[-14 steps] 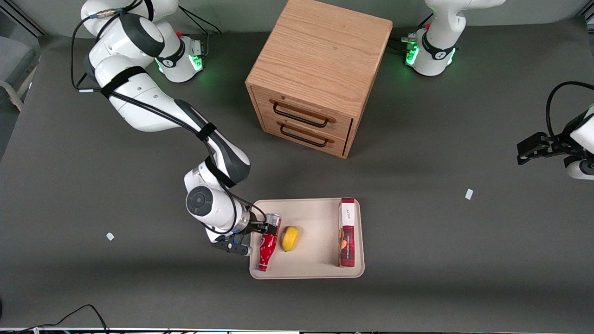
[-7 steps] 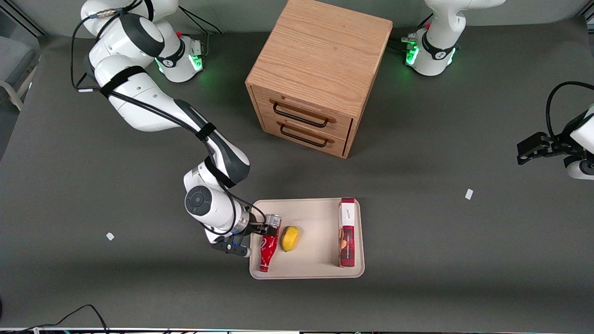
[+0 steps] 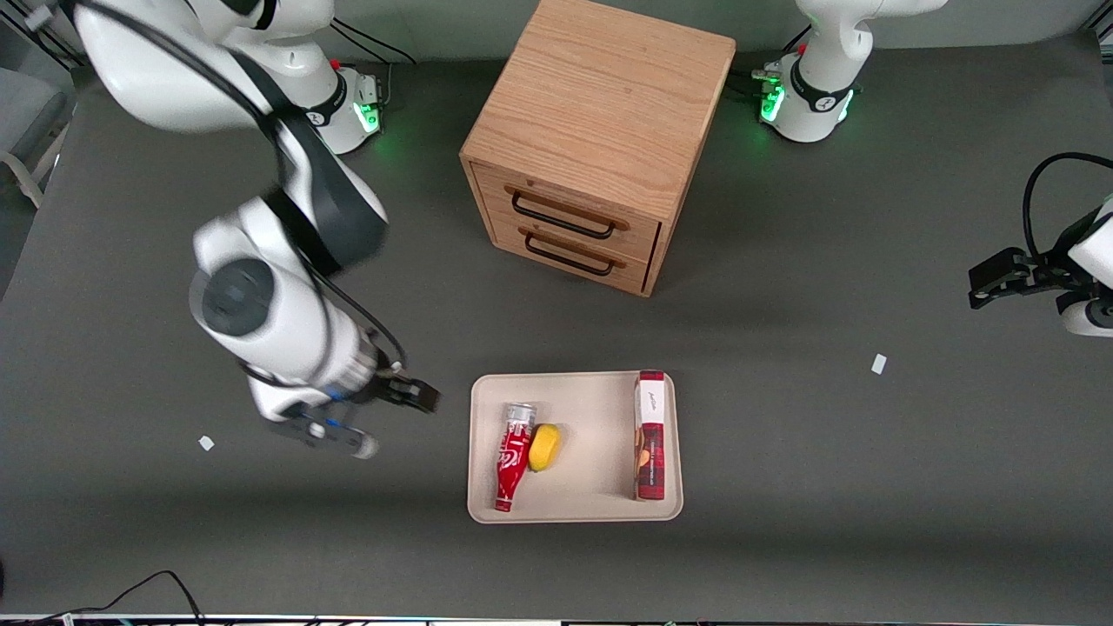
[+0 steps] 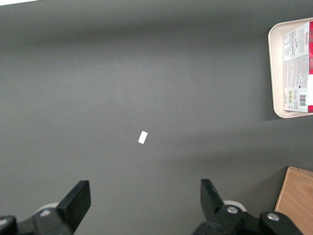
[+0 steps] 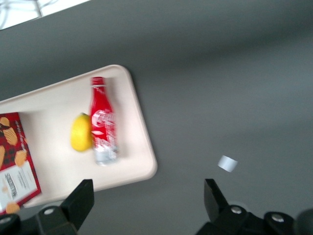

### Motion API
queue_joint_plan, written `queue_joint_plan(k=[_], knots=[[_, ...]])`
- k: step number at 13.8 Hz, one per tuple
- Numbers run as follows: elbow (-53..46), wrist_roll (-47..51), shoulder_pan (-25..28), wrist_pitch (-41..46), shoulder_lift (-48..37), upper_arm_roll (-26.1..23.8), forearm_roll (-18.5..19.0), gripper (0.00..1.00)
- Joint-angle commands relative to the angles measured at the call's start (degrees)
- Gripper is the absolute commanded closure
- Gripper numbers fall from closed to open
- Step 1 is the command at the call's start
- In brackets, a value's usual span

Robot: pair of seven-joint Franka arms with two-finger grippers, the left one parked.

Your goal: Place coke bottle on tray

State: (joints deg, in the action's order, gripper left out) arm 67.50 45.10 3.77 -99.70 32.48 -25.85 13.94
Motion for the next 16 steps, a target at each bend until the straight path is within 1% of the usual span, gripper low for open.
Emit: queue_joint_plan(k=[1,2,5,7,8,10,11,12,14,16], knots=[[2.7,-3.1,-2.1,11.2,-10.2,0.7,-0.8,0.00],[3.1,-5.8,-2.9,15.4,-13.6,1.8,-3.0,0.00],[6.4,-13.5,-3.1,23.0,-23.5,10.1,-8.8,0.00],[16.4,-19.9,-3.1,22.5,-32.7,17.3,-13.4,0.00],[21.9,-20.7,-3.1,21.1,-37.0,19.2,-15.0,0.00],[32.1,-22.7,-3.0,16.5,-44.5,21.0,-15.4,0.00],[35.4,-22.9,-2.9,15.2,-46.9,21.1,-15.9,0.00],[36.6,-23.0,-2.9,15.0,-47.7,21.1,-16.3,0.00],[35.6,-24.9,-2.6,15.6,-47.2,21.1,-16.2,0.00],[30.8,-23.7,-2.7,16.0,-43.5,21.6,-16.2,0.00]])
